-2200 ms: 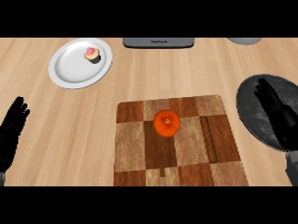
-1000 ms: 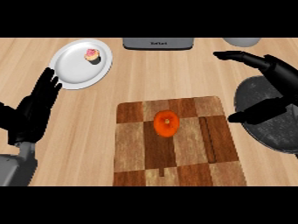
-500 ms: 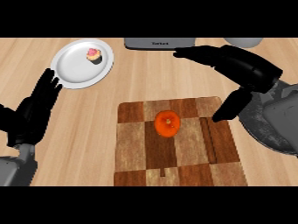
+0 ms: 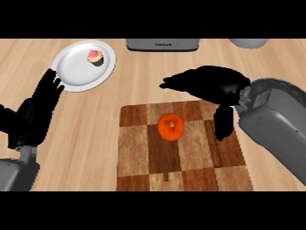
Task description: Pick the squash from the cutting board and place it in the pan
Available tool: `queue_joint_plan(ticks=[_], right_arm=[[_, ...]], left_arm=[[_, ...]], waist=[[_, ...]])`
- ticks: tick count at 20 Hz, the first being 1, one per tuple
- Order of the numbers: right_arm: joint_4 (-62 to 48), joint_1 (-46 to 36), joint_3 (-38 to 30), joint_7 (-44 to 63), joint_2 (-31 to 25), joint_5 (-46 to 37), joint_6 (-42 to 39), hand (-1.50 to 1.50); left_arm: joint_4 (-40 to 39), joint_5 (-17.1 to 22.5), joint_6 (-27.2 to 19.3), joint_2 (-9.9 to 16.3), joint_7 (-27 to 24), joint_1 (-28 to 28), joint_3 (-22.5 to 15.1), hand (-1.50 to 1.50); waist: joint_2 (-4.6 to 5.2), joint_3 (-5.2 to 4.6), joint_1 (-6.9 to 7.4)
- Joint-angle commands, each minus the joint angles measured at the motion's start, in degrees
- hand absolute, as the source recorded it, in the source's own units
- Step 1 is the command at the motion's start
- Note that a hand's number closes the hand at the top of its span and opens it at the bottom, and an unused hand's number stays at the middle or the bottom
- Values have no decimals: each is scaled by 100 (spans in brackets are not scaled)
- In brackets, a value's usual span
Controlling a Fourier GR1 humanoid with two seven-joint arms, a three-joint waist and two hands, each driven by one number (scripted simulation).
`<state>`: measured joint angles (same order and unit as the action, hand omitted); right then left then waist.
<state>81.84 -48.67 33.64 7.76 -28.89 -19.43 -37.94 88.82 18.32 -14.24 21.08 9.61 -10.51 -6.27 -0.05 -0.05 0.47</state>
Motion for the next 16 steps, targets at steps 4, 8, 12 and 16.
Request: queue_joint_plan(ticks=[4,8,12,16], right_arm=[[806,206,171,533,248,-545,-623,-150],[1167,283,241,770,138,-1100,-670,-150],[948,83,251,1278,897,-1482,-857,-150],[1691,803,313,1440,1233,-1622,-804,-150]], left_arm=[[-206,32,290,-24,-168,50,314,0],[-84,89,425,70,-55,152,443,0],[-78,-172,218,-270,-4,44,260,0],[-114,-218,371,-190,0,-17,437,0]], waist=[[-3,2,-61],[-4,3,-35],[3,2,-19],[-3,4,-58]])
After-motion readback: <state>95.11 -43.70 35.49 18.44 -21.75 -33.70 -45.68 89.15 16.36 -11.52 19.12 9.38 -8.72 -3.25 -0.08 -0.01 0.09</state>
